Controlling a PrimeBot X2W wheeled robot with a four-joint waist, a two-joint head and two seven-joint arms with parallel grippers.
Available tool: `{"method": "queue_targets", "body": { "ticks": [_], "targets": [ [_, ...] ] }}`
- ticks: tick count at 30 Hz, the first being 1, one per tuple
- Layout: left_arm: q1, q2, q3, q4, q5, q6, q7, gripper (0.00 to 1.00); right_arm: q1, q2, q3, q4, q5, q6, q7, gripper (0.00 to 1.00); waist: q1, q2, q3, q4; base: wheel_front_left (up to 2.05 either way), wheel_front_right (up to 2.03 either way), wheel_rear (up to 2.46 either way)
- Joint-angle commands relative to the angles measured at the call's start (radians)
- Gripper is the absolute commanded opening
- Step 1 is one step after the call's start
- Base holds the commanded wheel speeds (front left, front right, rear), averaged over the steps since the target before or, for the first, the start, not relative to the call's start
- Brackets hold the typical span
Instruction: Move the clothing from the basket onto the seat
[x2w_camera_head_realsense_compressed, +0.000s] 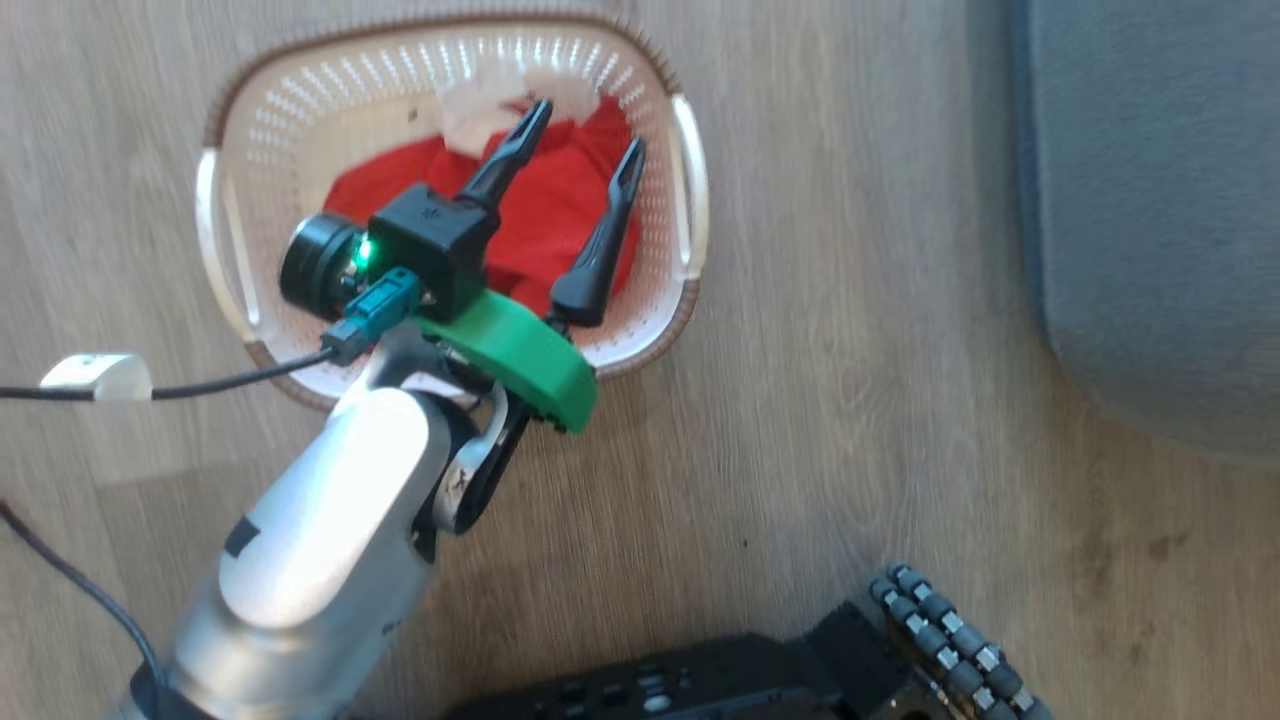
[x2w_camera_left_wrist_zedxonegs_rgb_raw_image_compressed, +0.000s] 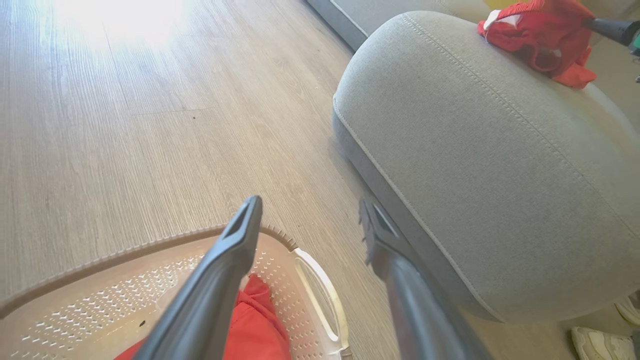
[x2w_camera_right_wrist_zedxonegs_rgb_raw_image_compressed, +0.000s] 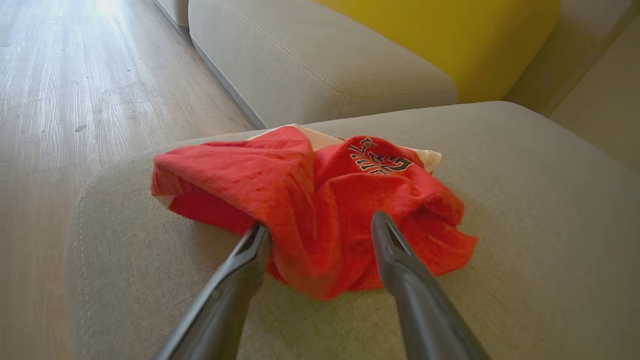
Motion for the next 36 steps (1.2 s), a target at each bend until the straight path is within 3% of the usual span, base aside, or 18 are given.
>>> {"method": "queue_targets", "body": {
  "ticks": [1, 6, 11, 18, 22, 29, 36],
  "targets": [
    [0.034, 0.017, 0.028, -0.020, -0.010, 0.003, -0.003, 1.00, 0.048, -0.021, 0.025, -0.024, 0.016, 0.000, -0.008, 1.00, 0.0000, 0.0000, -0.083, -0.018, 0.00, 0.00, 0.00],
    [0.089, 0.033, 0.064, 0.021, -0.046, 0.018, -0.030, 1.00, 0.227, 0.013, 0.187, -0.057, 0.097, 0.000, -0.029, 1.00, 0.0000, 0.0000, -0.226, -0.015, 0.00, 0.00, 0.00],
    [0.184, 0.052, 0.108, 0.062, -0.090, 0.043, -0.065, 1.00, 0.420, 0.083, 0.326, -0.223, 0.210, 0.000, -0.055, 1.00, 0.0000, 0.0000, -0.368, 0.000, 0.00, 0.00, 0.00],
    [0.299, 0.045, 0.142, 0.135, -0.142, 0.054, -0.127, 1.00, 0.710, 0.182, 0.457, -0.519, 0.269, 0.000, -0.055, 1.00, 0.0000, 0.0000, -0.537, 0.098, 0.00, 0.00, 0.00],
    [0.337, 0.046, 0.157, 0.181, -0.145, 0.055, -0.156, 1.00, 0.856, 0.251, 0.506, -0.628, 0.269, 0.000, -0.059, 1.00, 0.0000, 0.0000, -0.612, 0.168, 0.00, 0.00, 0.00],
    [0.388, 0.044, 0.201, 0.252, -0.138, 0.050, -0.185, 1.00, 1.028, 0.322, 0.575, -0.656, 0.221, 0.000, -0.123, 1.00, 0.0000, 0.0000, -0.706, 0.265, 0.00, 0.00, 0.00],
    [0.416, 0.035, 0.276, 0.287, -0.106, 0.026, -0.189, 1.00, 1.101, 0.350, 0.589, -0.605, 0.133, 0.000, -0.170, 1.00, 0.0000, 0.0000, -0.741, 0.293, 0.00, 0.00, 0.00]
  ]
}}
